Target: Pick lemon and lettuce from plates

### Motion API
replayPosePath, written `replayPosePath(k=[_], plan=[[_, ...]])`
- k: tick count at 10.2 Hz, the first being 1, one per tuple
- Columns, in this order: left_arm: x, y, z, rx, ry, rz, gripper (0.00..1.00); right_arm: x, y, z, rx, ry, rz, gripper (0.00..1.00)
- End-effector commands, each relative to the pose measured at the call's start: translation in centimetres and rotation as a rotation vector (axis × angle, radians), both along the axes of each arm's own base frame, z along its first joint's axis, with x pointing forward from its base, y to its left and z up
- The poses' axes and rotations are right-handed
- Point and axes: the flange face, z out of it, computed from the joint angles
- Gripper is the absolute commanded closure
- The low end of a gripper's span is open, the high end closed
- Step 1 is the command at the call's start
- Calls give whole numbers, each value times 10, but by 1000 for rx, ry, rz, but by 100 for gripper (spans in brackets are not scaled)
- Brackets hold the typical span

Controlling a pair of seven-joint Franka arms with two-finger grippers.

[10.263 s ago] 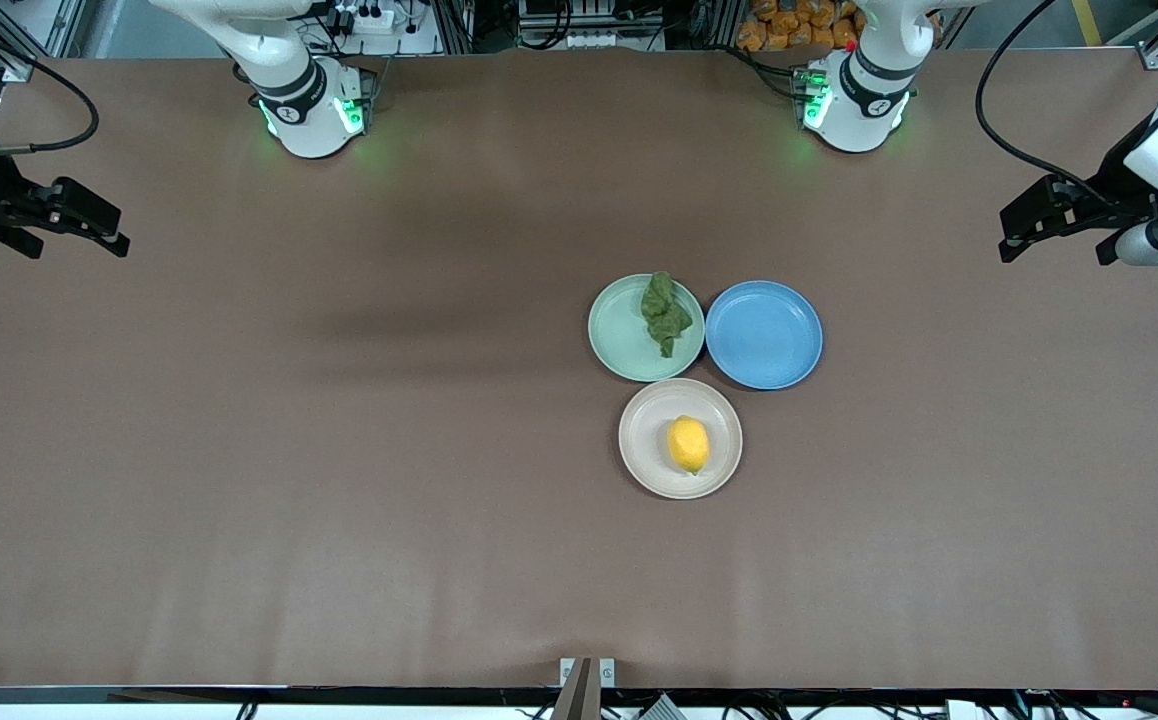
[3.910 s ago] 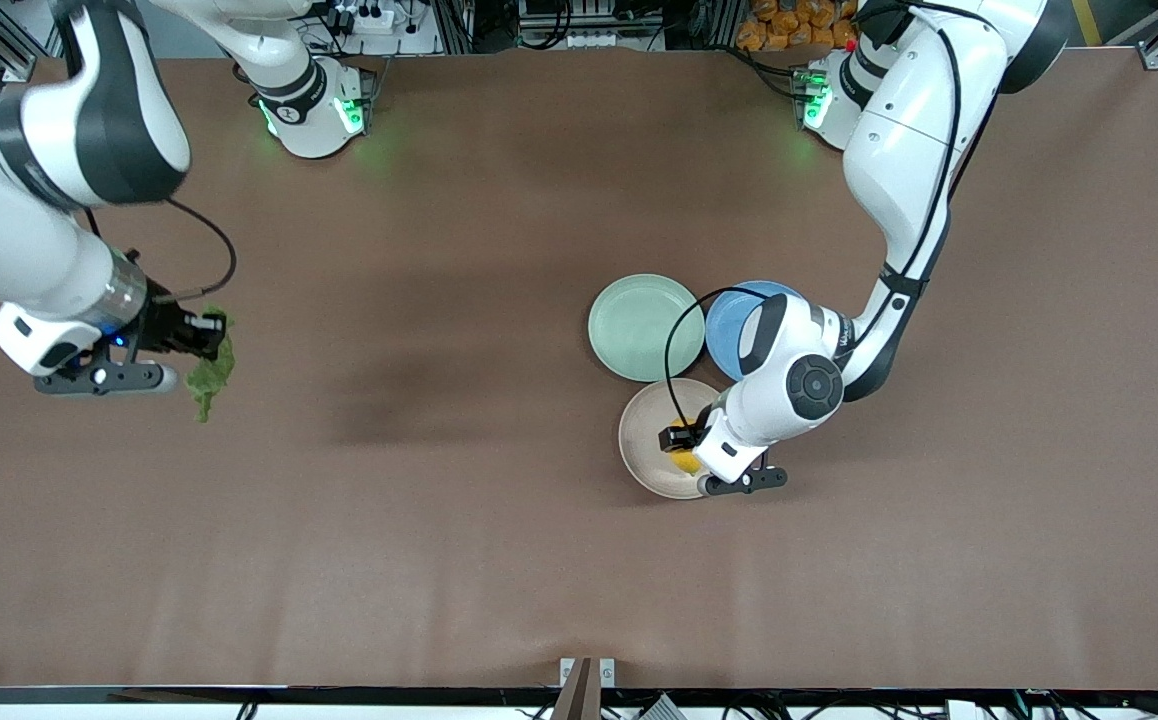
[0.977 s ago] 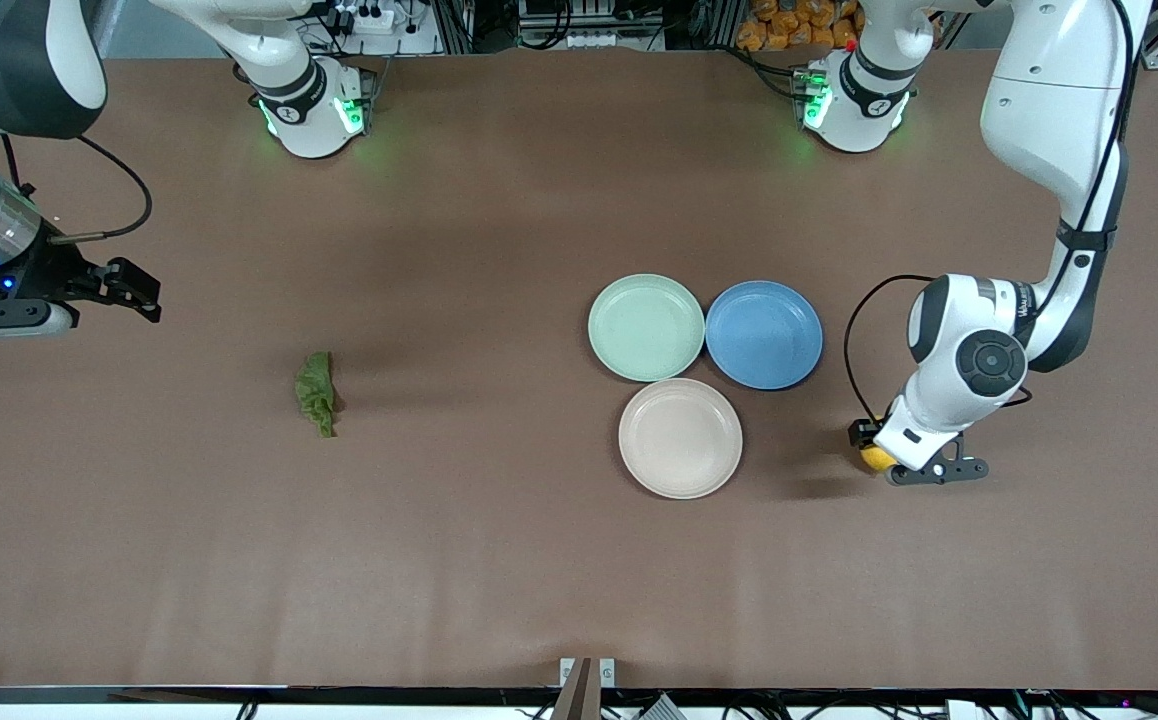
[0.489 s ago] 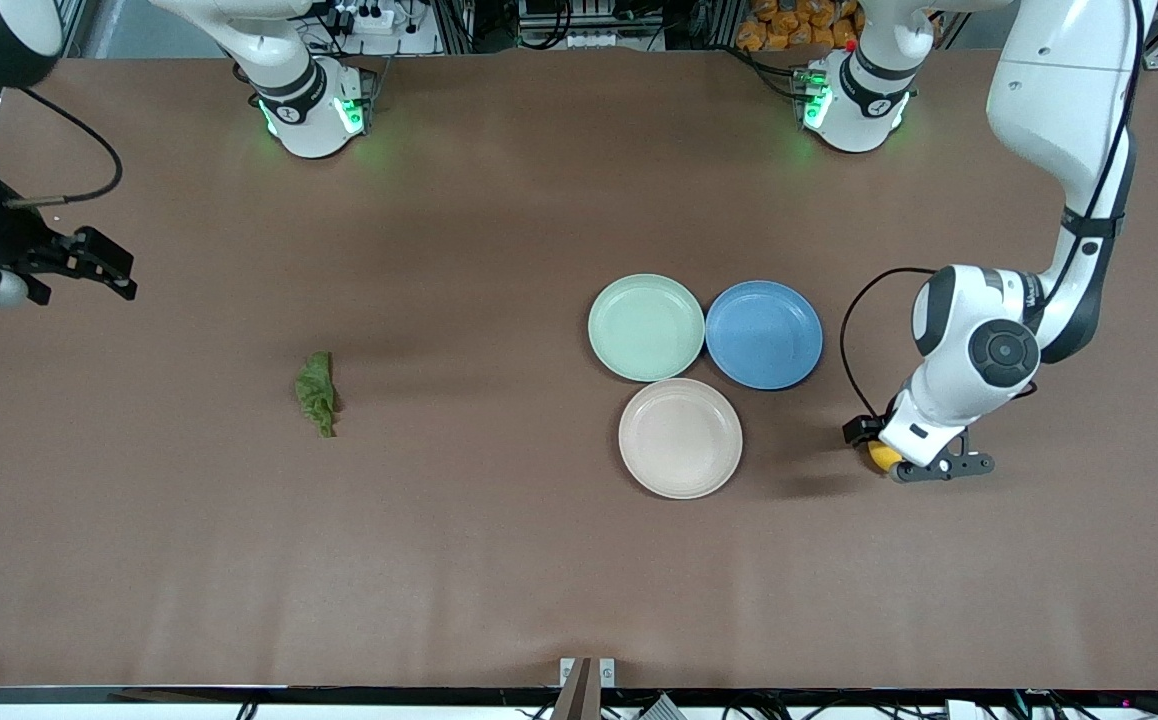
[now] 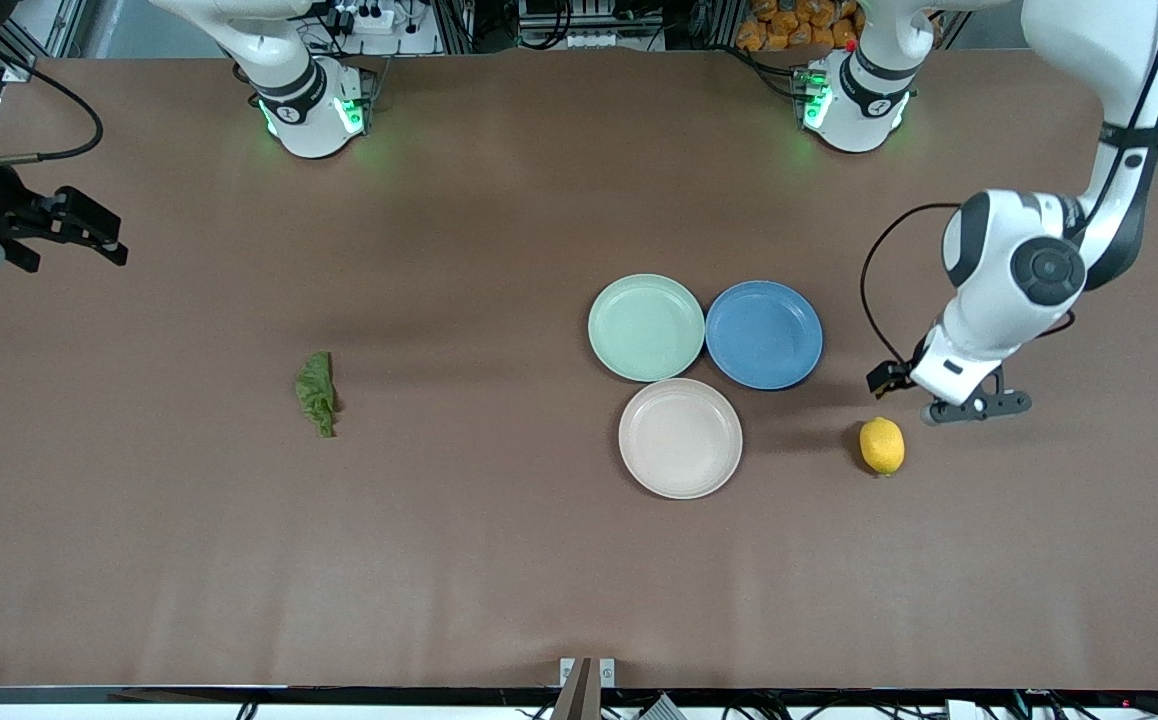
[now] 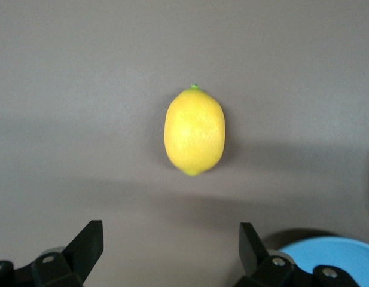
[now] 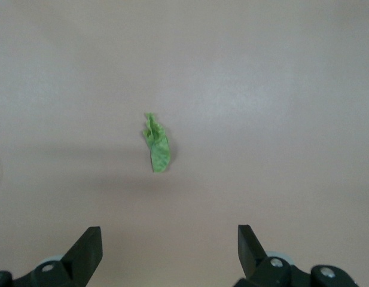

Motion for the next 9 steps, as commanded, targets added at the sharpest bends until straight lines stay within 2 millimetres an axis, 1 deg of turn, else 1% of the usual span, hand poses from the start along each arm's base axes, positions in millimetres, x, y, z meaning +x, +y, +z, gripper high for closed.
replayPosePath(k=[1,3,4,5,6,7,8,9], plan=[[-42,7,29,-14,-14,-7,0,-6,4,18,32,15,0,0],[-68,10,40,-11,-22,-6,0,-8,4,24,32,15,1,0],[-68,10,43,-11,-28,-7,0,-9,5,24,32,18,4,0],[-61,9,51,-13,-46,-10,0,-13,5,29,33,25,4,0],[-49,6,69,-14,-84,-38,0,-15,2,34,34,25,0,0],[-39,5,90,-4,-77,-90,0,-15,1,35,34,24,-1,0],[-27,3,121,6,-44,-114,0,-15,1,35,34,20,0,0],[-18,-1,155,12,-23,-125,0,-16,-2,36,33,20,-6,0]])
